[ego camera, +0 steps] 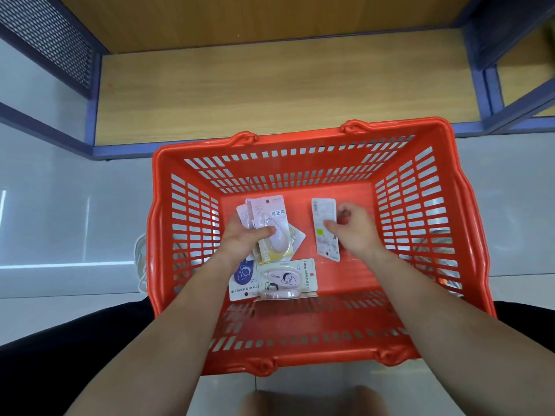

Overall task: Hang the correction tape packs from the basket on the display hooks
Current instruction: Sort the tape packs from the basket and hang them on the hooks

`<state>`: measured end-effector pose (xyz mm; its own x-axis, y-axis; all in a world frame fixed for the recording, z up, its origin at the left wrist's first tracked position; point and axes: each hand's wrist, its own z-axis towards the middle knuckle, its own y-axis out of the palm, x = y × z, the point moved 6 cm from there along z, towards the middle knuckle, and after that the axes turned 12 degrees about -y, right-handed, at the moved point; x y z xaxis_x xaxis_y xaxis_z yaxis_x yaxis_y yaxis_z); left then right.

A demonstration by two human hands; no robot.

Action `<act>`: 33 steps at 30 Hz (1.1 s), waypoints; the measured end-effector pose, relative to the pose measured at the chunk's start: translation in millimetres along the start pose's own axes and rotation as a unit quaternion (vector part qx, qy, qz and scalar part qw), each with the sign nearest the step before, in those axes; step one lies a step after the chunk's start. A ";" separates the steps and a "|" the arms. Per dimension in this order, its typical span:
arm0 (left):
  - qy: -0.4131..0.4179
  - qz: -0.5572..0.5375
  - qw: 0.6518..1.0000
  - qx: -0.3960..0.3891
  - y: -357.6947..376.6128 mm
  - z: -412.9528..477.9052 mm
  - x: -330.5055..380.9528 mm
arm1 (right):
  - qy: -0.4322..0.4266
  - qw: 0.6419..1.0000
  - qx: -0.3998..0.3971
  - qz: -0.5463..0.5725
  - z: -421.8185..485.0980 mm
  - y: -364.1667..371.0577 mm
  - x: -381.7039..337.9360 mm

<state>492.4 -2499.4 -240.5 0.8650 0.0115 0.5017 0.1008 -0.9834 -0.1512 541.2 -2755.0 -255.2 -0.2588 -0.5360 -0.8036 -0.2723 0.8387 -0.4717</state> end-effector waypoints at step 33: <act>0.018 0.035 0.999 0.026 -2.4 -11.3 13.4 | -0.001 0.983 -0.176 0.058 12.7 35.0 -14.6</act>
<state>498.2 -2498.9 -223.8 0.8522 -0.0652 0.5192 0.0660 -0.9709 -0.2303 547.3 -2716.6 -264.6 -0.3056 -0.4390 -0.8449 -0.5450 0.8082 -0.2228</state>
